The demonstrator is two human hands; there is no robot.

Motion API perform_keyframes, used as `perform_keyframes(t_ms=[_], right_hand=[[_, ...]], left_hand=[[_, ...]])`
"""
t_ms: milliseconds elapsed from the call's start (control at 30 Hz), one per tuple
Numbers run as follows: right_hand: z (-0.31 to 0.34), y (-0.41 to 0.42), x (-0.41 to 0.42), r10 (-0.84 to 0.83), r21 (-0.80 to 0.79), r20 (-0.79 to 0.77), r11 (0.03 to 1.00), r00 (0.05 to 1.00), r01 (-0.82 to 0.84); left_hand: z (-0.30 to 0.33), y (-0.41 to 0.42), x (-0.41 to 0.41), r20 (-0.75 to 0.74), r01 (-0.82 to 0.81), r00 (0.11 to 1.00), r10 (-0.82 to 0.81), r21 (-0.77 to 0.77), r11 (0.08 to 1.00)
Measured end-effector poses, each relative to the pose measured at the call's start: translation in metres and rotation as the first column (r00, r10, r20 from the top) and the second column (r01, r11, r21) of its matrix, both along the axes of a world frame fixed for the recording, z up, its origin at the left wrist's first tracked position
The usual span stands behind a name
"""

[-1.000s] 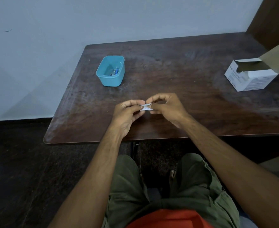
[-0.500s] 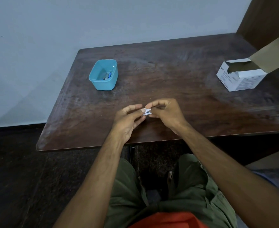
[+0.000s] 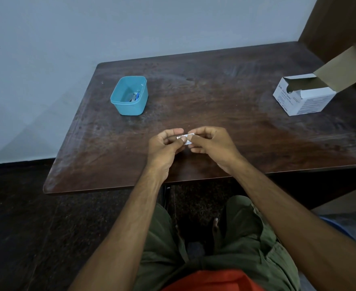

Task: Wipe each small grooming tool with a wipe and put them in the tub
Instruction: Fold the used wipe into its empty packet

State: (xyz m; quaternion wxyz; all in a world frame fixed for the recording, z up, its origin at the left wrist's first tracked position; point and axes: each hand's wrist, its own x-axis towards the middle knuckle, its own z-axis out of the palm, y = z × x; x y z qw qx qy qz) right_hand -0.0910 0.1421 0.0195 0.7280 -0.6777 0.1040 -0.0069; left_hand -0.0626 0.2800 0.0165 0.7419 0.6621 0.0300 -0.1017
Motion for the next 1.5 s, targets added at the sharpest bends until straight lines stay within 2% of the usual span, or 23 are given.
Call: perform_keyframes(t_ms=[100,233,333,567,667,733,900,1067,1333,1433,1500], right_hand=[[-0.003,0.000,0.000,-0.075,-0.117,0.052,0.990,0.996,0.081],[-0.007,-0.002,0.000,-0.104,-0.235,0.097,0.964,0.990,0.125],[-0.010,-0.005,0.000,-0.123,-0.316,0.131,0.935,0.984,0.159],[-0.007,0.002,-0.003,-0.200,-0.546,0.289,0.769,0.936,0.332],[-0.009,0.007,-0.006,-0.123,-0.646,0.385,0.672,0.915,0.362],[-0.012,0.012,-0.010,-0.056,-0.698,0.421,0.618,0.905,0.363],[-0.020,0.014,-0.017,-0.001,-0.714,0.473,0.585,0.881,0.384],[-0.023,0.013,-0.019,0.026,-0.724,0.466,0.586,0.884,0.364],[-0.021,0.000,-0.020,0.017,-0.700,0.437,0.634,0.899,0.328],[-0.021,-0.010,-0.017,-0.004,-0.716,0.417,0.615,0.909,0.331],[-0.020,-0.018,-0.017,-0.010,-0.733,0.414,0.588,0.910,0.341]], left_hand=[[-0.002,-0.005,-0.002,0.056,-0.027,0.998,0.021,0.107,0.994],[-0.001,-0.006,-0.005,-0.016,0.002,1.000,0.000,0.113,0.994],[0.000,-0.008,-0.005,0.040,-0.013,0.999,0.006,0.183,0.983],[-0.008,-0.021,-0.006,0.236,-0.165,0.968,0.082,0.359,0.919],[-0.007,-0.026,-0.008,0.282,-0.226,0.951,0.123,0.370,0.901],[-0.004,-0.029,-0.009,0.256,-0.248,0.952,0.165,0.339,0.908],[-0.001,-0.028,-0.011,0.090,-0.184,0.981,0.171,0.169,0.968],[0.003,-0.028,-0.013,-0.032,-0.135,0.990,0.135,0.016,0.991],[0.013,-0.027,-0.016,-0.078,-0.020,0.997,0.023,0.032,0.999],[0.012,-0.033,-0.016,-0.037,0.015,0.999,-0.012,0.073,0.997],[0.007,-0.038,-0.012,0.016,0.041,0.999,-0.044,0.155,0.987]])
